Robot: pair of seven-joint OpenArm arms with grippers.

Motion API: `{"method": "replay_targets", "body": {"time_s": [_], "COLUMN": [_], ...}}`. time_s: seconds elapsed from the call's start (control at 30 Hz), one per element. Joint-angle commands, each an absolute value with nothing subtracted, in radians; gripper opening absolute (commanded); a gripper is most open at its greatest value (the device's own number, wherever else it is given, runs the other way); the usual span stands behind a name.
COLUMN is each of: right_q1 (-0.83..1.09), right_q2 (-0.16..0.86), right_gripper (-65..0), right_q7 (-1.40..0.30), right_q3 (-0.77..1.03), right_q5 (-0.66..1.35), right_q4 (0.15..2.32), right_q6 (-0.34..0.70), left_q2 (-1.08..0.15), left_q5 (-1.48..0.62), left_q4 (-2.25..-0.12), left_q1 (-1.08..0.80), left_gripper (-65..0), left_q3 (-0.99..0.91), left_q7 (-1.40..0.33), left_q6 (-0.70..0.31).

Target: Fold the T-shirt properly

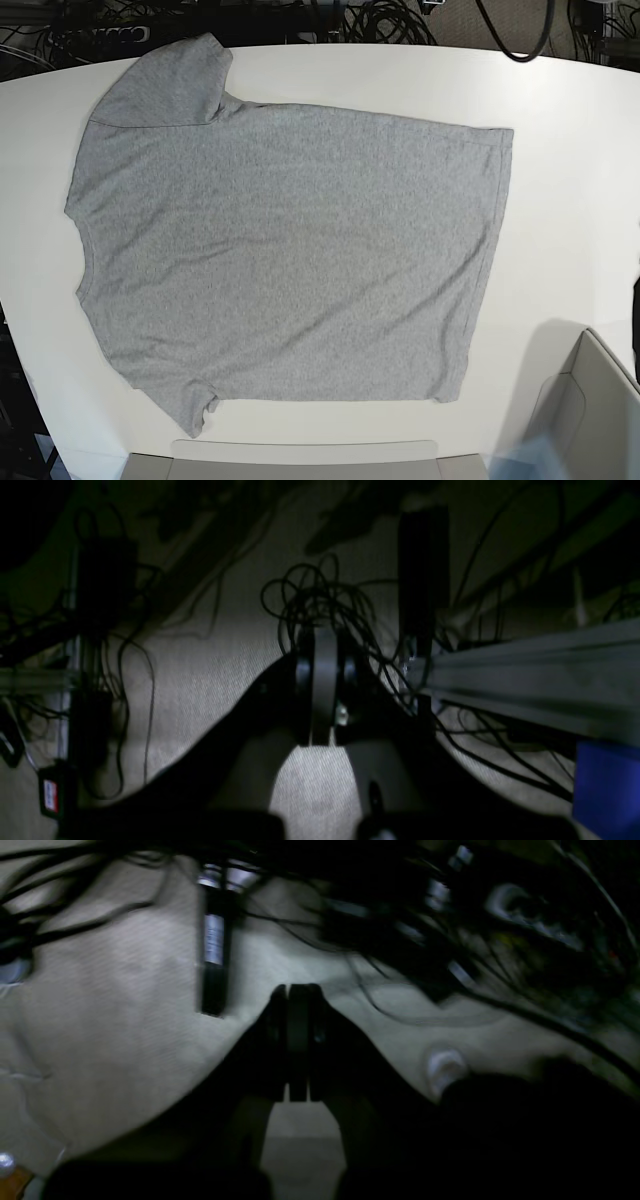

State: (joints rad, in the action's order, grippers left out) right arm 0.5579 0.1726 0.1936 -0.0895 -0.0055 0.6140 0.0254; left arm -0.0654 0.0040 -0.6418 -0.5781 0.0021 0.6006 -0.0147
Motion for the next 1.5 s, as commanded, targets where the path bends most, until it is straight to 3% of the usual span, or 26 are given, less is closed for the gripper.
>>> {"method": "replay_targets", "body": {"time_s": [0.0, 0.17, 0.37, 0.6, 0.87, 1.07, 1.27, 1.33, 1.47], "right_q1": [0.591, 0.713, 0.857, 1.001, 1.156, 1.202, 1.227, 1.218, 1.15], "right_q2": [0.193, 0.203, 0.312, 0.407, 0.39, 0.395, 0.475, 0.513, 0.487], "right_gripper": [-64.8, -64.8, -64.8, -64.8, -64.8, -64.6, -52.4, -52.2, -53.0], "right_q7": [0.2, 0.2, 0.2, 0.205, 0.203, 0.199, 0.145, 0.084, -0.047], "right_q3": [-0.087, -0.079, -0.087, -0.07, 0.16, 0.294, 0.409, 0.433, 0.509], "right_q5": [-0.002, 0.01, 0.252, 0.348, 0.354, 0.403, 0.699, 0.797, 0.99], "right_q4": [0.653, 0.84, 1.055, 1.308, 1.732, 1.903, 2.032, 2.046, 2.035], "right_q6": [0.015, 0.012, 0.012, 0.007, 0.007, 0.015, 0.016, 0.061, 0.243], "left_q2": [-0.076, -0.119, -0.145, -0.166, -0.166, -0.162, -0.16, -0.162, -0.166], "left_q5": [0.005, 0.005, 0.002, 0.005, 0.002, 0.002, 0.002, 0.002, 0.004], "left_q4": [-0.679, -0.826, -1.007, -1.171, -1.343, -1.452, -1.455, -1.457, -1.48], "left_q1": [-0.608, -0.704, -0.799, -0.895, -0.984, -1.004, -0.998, -0.995, -0.995], "left_gripper": [-64.6, -64.6, -64.6, -64.6, -64.6, -64.6, -64.6, -64.6, -62.5], "left_q3": [0.004, 0.016, 0.015, 0.022, 0.015, 0.016, 0.022, 0.015, 0.015], "left_q7": [0.628, 0.628, 0.63, 0.708, 0.725, 0.722, 0.716, 0.717, 0.714], "left_q6": [-0.012, -0.012, -0.012, -0.015, -0.015, -0.015, -0.015, -0.015, -0.015]}}
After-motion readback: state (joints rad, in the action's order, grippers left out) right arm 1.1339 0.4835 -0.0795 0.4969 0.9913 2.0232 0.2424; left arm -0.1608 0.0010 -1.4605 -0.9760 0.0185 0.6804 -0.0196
